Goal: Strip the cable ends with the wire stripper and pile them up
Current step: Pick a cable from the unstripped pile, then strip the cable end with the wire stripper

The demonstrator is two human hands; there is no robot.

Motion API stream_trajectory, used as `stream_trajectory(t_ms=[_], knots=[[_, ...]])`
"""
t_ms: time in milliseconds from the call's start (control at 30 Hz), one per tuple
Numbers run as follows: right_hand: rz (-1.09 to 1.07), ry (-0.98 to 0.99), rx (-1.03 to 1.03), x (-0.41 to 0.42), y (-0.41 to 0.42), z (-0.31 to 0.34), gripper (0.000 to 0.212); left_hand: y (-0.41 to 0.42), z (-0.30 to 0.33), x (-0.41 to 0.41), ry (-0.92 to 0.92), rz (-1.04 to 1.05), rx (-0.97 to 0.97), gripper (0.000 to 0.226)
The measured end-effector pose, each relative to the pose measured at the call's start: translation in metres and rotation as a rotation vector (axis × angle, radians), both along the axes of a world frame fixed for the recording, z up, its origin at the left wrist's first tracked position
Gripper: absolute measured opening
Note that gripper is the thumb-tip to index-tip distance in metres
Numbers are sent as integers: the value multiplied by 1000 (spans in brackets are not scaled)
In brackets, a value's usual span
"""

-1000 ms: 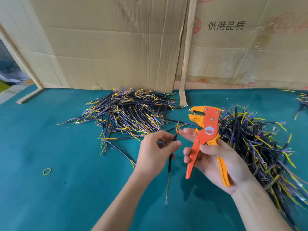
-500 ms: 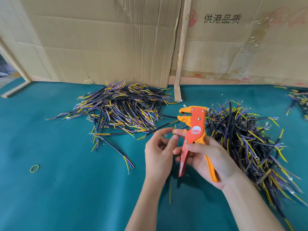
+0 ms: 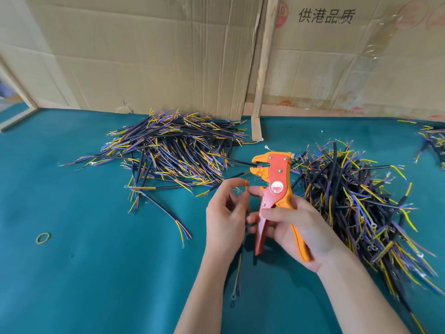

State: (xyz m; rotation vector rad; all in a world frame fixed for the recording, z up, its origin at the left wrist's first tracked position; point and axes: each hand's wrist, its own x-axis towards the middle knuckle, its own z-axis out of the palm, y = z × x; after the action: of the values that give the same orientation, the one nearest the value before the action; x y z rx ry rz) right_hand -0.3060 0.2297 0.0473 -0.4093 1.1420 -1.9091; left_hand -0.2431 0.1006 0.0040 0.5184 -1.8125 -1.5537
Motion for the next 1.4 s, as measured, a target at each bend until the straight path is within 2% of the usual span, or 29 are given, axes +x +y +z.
stream_trajectory(t_ms=[133, 233, 333, 633, 1067, 1400], knots=[[-19, -15, -5, 0, -2, -1, 55, 0, 1, 1, 36, -45, 73, 6], [-28, -37, -16, 0, -2, -1, 55, 1, 2, 0, 54, -90, 129, 16], [-34, -40, -29, -1, -2, -3, 56, 0, 1, 1, 57, -108, 143, 16], [-29, -9, -32, -3, -1, -5, 54, 0, -1, 4, 4, -11, 65, 24], [-68, 67, -37, -9, 3, -13, 49, 5, 2, 5, -42, 71, -2, 18], [-156, 3, -66, -12, 4, -12, 46, 7, 5, 7, -11, 163, -56, 20]])
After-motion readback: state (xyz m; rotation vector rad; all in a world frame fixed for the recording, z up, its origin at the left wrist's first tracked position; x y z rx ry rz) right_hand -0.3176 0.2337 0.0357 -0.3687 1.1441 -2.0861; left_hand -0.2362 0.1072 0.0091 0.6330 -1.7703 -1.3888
